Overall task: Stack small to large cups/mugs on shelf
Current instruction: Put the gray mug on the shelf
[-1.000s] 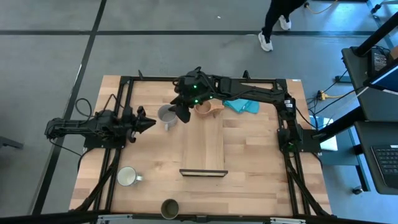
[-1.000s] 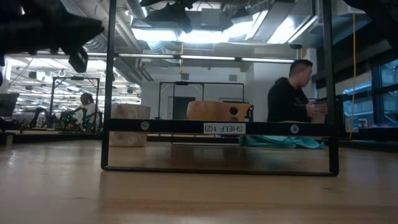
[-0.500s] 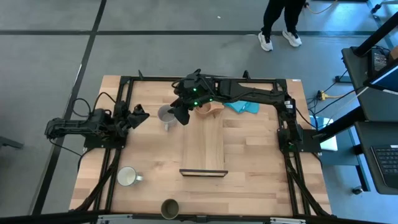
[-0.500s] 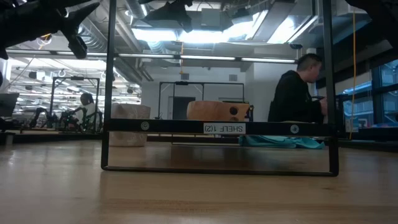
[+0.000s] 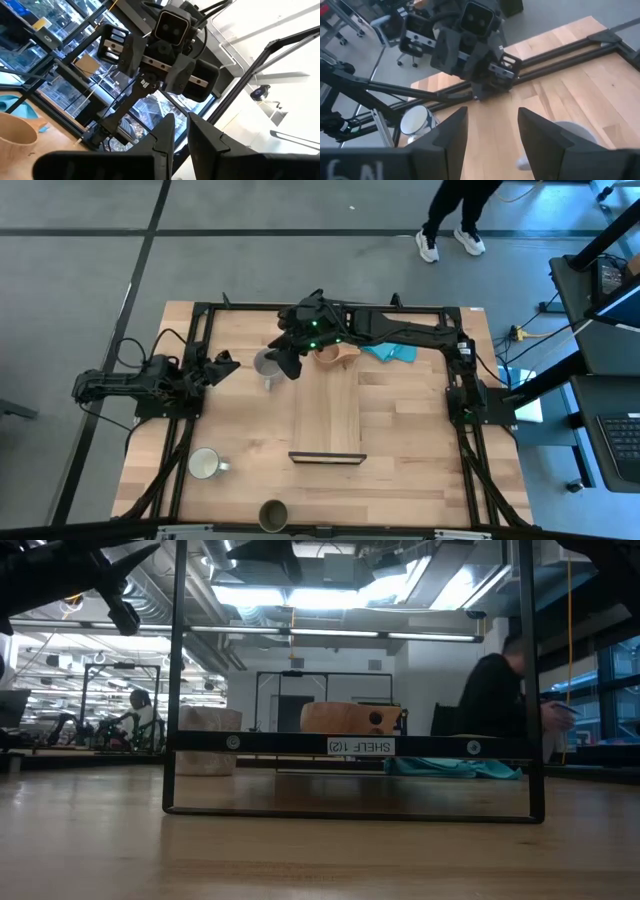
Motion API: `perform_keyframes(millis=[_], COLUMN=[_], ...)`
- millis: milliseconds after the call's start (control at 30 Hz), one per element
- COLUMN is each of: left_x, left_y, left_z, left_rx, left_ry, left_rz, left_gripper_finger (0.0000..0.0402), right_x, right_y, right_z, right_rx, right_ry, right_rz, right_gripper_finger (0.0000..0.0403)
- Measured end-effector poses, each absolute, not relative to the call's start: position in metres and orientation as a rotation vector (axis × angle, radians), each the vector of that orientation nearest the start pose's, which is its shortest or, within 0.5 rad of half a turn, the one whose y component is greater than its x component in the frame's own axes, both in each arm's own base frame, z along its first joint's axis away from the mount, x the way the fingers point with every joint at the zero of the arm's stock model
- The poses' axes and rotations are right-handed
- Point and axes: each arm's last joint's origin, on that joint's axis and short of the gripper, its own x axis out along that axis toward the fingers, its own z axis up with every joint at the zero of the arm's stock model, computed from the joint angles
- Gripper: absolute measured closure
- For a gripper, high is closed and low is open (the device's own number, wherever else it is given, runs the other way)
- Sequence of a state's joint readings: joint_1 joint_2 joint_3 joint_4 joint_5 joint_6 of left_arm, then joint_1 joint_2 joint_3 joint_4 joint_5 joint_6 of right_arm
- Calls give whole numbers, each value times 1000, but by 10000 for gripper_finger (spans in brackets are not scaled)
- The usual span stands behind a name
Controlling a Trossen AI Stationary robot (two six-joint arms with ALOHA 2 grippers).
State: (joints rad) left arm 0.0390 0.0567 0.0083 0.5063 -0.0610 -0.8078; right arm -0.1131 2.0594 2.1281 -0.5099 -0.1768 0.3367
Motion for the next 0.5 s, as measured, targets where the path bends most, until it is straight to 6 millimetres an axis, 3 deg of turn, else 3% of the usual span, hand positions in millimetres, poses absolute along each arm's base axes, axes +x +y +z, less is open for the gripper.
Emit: perform_keyframes(millis=[500], left_x=[91], left_y=[5], left_z=[209], left_rx=[-691], left_ry=[-470], left_rz=[-64], left_gripper_finger=[357], right_x=[471], right_y=[-50], right_z=[377], right_rx=[394], right_ry=[394], right_rz=[-6], right_gripper_finger=[228])
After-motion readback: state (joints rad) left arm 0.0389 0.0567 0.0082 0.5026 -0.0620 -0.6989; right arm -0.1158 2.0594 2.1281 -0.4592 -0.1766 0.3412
